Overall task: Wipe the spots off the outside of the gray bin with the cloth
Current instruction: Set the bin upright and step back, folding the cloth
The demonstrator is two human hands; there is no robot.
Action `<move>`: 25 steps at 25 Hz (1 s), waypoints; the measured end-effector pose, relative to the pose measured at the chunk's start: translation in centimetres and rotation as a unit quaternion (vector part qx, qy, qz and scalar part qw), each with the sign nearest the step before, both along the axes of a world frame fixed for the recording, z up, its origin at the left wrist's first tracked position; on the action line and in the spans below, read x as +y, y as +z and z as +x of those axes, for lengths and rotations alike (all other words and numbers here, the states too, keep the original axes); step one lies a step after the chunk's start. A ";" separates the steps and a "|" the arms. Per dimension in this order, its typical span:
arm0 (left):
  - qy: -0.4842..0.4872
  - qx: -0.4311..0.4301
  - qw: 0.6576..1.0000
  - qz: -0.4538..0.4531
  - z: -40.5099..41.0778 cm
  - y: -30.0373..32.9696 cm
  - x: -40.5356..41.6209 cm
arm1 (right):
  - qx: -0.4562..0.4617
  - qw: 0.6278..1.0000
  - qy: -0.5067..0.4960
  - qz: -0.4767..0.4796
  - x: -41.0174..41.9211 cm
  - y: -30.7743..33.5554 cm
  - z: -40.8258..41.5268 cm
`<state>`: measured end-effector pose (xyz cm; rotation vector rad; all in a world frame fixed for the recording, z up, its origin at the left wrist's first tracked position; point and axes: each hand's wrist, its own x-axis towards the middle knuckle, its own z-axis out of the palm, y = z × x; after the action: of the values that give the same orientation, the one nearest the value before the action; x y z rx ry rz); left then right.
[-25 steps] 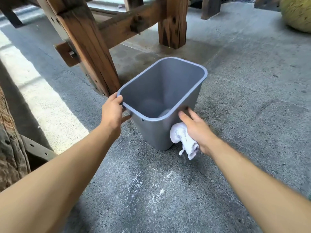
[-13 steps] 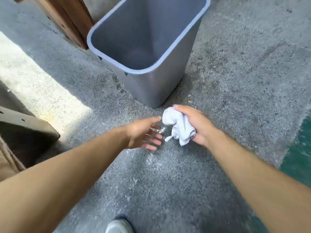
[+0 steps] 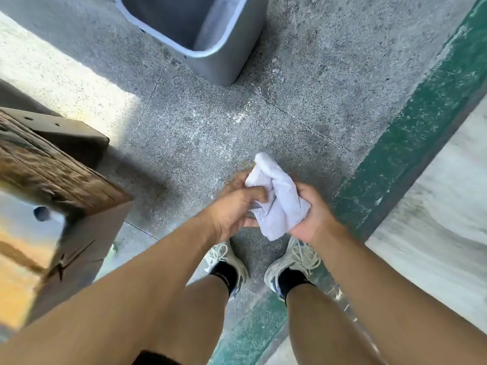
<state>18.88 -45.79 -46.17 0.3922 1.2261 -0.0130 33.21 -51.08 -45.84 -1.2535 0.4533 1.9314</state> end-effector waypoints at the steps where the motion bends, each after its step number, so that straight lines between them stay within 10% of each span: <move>1: 0.001 0.014 1.000 -0.009 -0.4 2.4 -0.8 | -0.010 1.000 -0.002 -0.012 -0.6 3.3 -0.1; 13: 0.041 0.108 0.992 0.053 -6.7 34.4 0.4 | 0.049 0.998 -0.032 0.008 0.5 33.4 -4.2; 25: 0.077 0.005 0.987 0.144 -14.3 51.7 7.5 | -0.308 0.934 0.113 0.141 8.4 52.5 -6.7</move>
<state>4.57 -38.33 5.55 0.5484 1.2687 0.2984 26.47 -42.68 6.66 -1.6685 -0.2914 1.5827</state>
